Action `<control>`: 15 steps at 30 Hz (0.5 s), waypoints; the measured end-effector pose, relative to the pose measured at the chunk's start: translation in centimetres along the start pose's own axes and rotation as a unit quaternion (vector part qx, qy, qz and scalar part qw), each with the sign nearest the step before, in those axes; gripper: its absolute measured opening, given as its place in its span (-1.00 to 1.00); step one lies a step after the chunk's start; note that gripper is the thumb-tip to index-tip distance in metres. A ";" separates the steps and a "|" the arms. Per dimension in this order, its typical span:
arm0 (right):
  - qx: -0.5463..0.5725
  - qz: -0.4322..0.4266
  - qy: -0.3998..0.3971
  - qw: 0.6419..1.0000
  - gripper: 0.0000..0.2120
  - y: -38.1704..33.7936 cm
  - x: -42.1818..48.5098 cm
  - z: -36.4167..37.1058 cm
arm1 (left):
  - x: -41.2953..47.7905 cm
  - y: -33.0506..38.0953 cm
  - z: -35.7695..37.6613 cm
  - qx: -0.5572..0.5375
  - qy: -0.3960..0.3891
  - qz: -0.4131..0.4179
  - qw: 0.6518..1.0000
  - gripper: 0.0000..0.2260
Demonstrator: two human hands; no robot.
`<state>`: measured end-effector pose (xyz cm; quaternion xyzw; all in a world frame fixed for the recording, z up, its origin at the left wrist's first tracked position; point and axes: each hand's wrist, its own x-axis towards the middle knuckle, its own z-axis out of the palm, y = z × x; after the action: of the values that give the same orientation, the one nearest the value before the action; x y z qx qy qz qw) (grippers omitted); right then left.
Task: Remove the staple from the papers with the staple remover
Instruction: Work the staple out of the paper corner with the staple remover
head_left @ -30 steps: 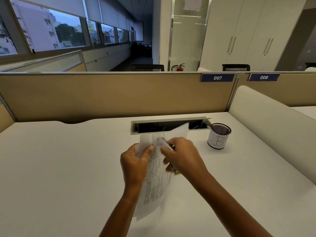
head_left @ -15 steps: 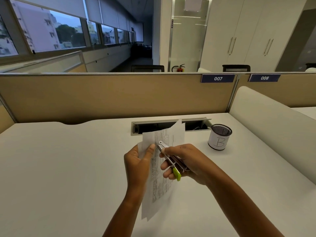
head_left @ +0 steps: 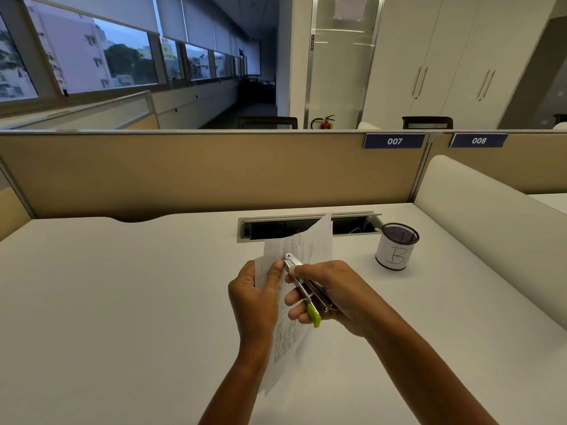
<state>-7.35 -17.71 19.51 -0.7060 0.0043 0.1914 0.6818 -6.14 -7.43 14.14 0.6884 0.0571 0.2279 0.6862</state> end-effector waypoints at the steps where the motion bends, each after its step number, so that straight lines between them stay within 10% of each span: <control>1: -0.002 0.000 0.002 1.000 -0.76 0.0 0.0 0.0 | 0.0 0.0 -0.1 0.002 0.003 0.000 1.000 -0.78; 15: -0.073 -0.026 0.035 0.996 -0.81 0.0 0.5 -0.1 | 0.0 0.3 -0.2 0.013 0.012 -0.016 1.000 -0.93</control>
<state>-6.81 -17.68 19.34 -0.7602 -0.0046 0.1489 0.6324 -6.31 -7.24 14.41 0.6936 0.0796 0.2240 0.6800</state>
